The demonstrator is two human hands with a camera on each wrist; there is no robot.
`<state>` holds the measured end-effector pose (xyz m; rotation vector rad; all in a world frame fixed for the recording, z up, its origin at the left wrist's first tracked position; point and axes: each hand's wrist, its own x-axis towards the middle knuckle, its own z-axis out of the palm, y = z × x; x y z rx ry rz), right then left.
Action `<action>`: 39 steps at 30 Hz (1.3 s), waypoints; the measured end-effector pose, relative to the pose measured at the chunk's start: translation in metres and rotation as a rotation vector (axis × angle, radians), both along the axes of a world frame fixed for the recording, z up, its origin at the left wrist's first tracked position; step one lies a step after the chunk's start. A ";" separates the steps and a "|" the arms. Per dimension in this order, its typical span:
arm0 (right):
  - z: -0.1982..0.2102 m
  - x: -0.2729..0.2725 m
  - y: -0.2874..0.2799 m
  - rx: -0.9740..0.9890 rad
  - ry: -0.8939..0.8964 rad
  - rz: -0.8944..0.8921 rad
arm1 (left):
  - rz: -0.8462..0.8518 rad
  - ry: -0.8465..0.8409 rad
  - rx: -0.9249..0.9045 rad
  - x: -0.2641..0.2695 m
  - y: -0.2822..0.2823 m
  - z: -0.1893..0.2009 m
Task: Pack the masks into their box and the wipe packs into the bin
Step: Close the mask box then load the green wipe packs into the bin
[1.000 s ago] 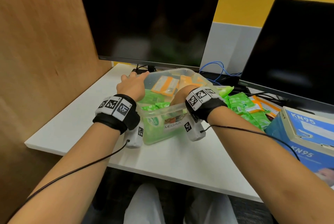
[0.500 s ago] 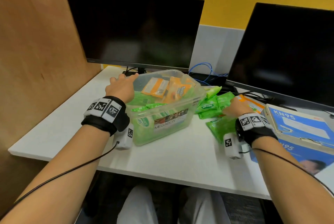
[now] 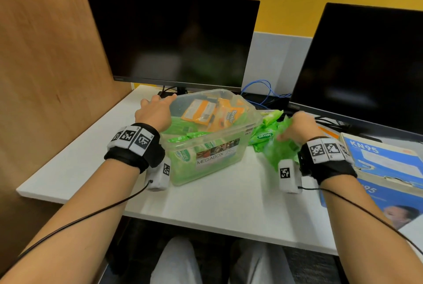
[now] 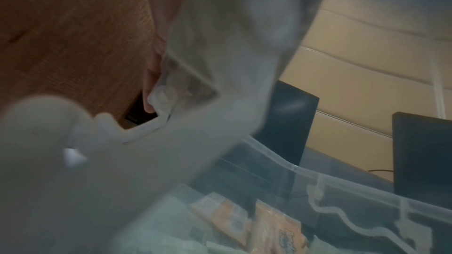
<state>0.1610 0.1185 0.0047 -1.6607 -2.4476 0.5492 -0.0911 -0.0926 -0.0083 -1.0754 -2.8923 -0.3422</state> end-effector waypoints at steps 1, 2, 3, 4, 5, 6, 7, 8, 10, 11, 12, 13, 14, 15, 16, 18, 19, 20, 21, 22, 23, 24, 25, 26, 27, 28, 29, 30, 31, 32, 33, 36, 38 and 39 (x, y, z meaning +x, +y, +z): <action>0.014 -0.002 -0.008 0.129 0.103 0.001 | 0.001 -0.002 0.001 0.000 0.001 0.000; 0.027 -0.005 -0.017 0.268 0.212 0.027 | 0.003 -0.005 0.000 0.000 0.001 0.000; 0.040 -0.009 -0.028 0.405 0.293 0.076 | 0.004 -0.007 0.001 0.000 0.001 0.000; 0.050 -0.015 -0.037 0.514 0.363 0.143 | 0.006 -0.012 0.004 0.000 0.001 0.000; 0.056 -0.023 -0.046 0.577 0.444 0.216 | 0.006 -0.019 0.010 0.000 0.001 0.000; 0.059 -0.032 -0.055 0.577 0.531 0.278 | 0.009 -0.026 0.022 0.001 0.000 0.001; 0.059 -0.043 -0.064 0.532 0.603 0.341 | 0.017 -0.032 0.045 0.001 0.000 0.001; 0.055 -0.056 -0.074 0.469 0.635 0.404 | 0.029 -0.038 0.075 0.002 0.000 0.002; 0.037 -0.082 -0.091 0.339 0.586 0.523 | 0.059 -0.054 0.133 0.005 -0.001 0.003; 0.026 -0.094 -0.097 0.281 0.538 0.563 | 0.068 -0.063 0.151 0.005 -0.001 0.003; 0.016 -0.104 -0.102 0.227 0.486 0.585 | 0.070 -0.071 0.161 0.006 -0.002 0.003; 0.007 -0.111 -0.106 0.186 0.426 0.595 | 0.067 -0.074 0.167 0.005 -0.002 0.002; 0.001 -0.117 -0.109 0.176 0.369 0.604 | 0.062 -0.075 0.170 0.005 -0.002 0.002; -0.001 -0.121 -0.110 0.194 0.337 0.599 | 0.058 -0.076 0.174 0.005 -0.002 0.002; -0.002 -0.123 -0.111 0.227 0.354 0.589 | 0.057 -0.075 0.177 0.004 -0.002 0.002; -0.003 -0.128 -0.113 0.290 0.450 0.602 | 0.062 -0.074 0.184 0.004 -0.001 0.002; -0.003 -0.131 -0.114 0.306 0.434 0.640 | 0.065 -0.073 0.188 0.004 -0.001 0.001; -0.001 -0.134 -0.114 0.273 0.327 0.708 | 0.068 -0.071 0.192 0.004 -0.001 0.001; 0.002 -0.137 -0.113 0.188 0.139 0.790 | 0.068 -0.067 0.194 0.004 0.000 0.001; 0.006 -0.139 -0.115 0.071 -0.091 0.862 | 0.065 -0.061 0.188 0.004 0.000 0.001; 0.010 -0.140 -0.116 -0.042 -0.305 0.913 | 0.058 -0.054 0.173 0.004 0.000 0.001; 0.014 -0.142 -0.115 -0.128 -0.451 0.939 | 0.053 -0.048 0.154 0.005 0.000 0.001; 0.016 -0.144 -0.113 -0.166 -0.506 0.954 | 0.050 -0.044 0.139 0.005 0.000 0.001; 0.015 -0.146 -0.112 -0.154 -0.489 0.952 | 0.050 -0.041 0.129 0.005 0.000 0.002; 0.012 -0.149 -0.110 -0.109 -0.426 0.931 | 0.051 -0.041 0.123 0.005 0.001 0.002; 0.009 -0.148 -0.110 -0.047 -0.388 0.911 | 0.051 -0.043 0.119 0.004 0.001 0.002; 0.007 -0.149 -0.110 -0.014 -0.403 0.911 | 0.053 -0.045 0.117 0.004 0.001 0.002; 0.007 -0.150 -0.110 -0.038 -0.490 0.922 | 0.053 -0.046 0.113 0.005 0.001 0.002; 0.007 -0.150 -0.109 -0.122 -0.584 0.937 | 0.051 -0.046 0.109 0.005 0.001 0.002; 0.011 -0.148 -0.110 -0.231 -0.661 0.945 | 0.050 -0.048 0.107 0.005 0.001 0.002; 0.013 -0.149 -0.109 -0.299 -0.692 0.951 | 0.052 -0.051 0.106 0.005 0.001 0.003; 0.011 -0.152 -0.104 -0.146 -0.680 0.951 | 0.063 -0.062 0.104 0.005 0.001 0.003; -0.001 -0.156 -0.095 0.018 -0.571 0.881 | 0.057 -0.057 0.104 0.006 0.000 0.003; -0.009 -0.159 -0.089 0.073 -0.552 0.844 | 0.055 -0.056 0.103 0.006 0.000 0.003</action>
